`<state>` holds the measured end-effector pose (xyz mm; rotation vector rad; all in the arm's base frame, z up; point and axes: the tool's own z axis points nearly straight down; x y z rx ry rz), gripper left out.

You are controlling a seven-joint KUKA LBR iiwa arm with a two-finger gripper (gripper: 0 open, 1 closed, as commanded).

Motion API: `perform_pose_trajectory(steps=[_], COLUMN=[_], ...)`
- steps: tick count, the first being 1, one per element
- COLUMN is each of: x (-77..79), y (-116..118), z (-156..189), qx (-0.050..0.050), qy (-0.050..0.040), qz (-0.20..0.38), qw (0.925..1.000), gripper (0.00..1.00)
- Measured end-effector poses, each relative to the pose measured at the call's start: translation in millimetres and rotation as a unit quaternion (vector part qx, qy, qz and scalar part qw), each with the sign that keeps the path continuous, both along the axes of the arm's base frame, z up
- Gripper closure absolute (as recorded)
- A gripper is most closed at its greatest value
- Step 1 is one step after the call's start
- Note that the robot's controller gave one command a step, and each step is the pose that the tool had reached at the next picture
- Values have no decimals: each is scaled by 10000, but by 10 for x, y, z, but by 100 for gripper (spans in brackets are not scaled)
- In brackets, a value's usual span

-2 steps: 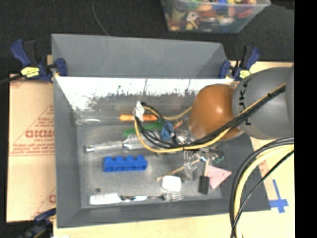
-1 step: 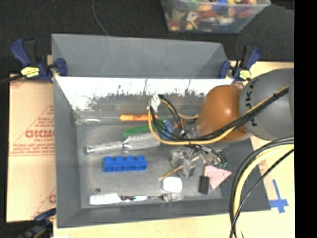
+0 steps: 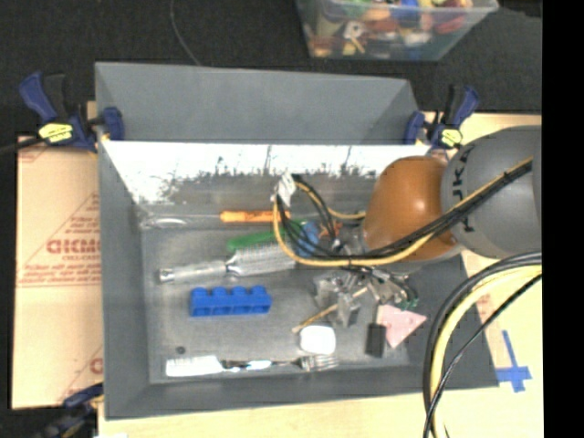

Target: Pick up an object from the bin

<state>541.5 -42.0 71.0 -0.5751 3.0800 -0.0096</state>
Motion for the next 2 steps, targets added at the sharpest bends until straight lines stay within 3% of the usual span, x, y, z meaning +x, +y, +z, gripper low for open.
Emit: perform_pose_trajectory(steps=[2], x=[9], y=[-12], z=[241], qx=[-9], qy=[-28], qz=[3], qw=[10000], gripper=[100])
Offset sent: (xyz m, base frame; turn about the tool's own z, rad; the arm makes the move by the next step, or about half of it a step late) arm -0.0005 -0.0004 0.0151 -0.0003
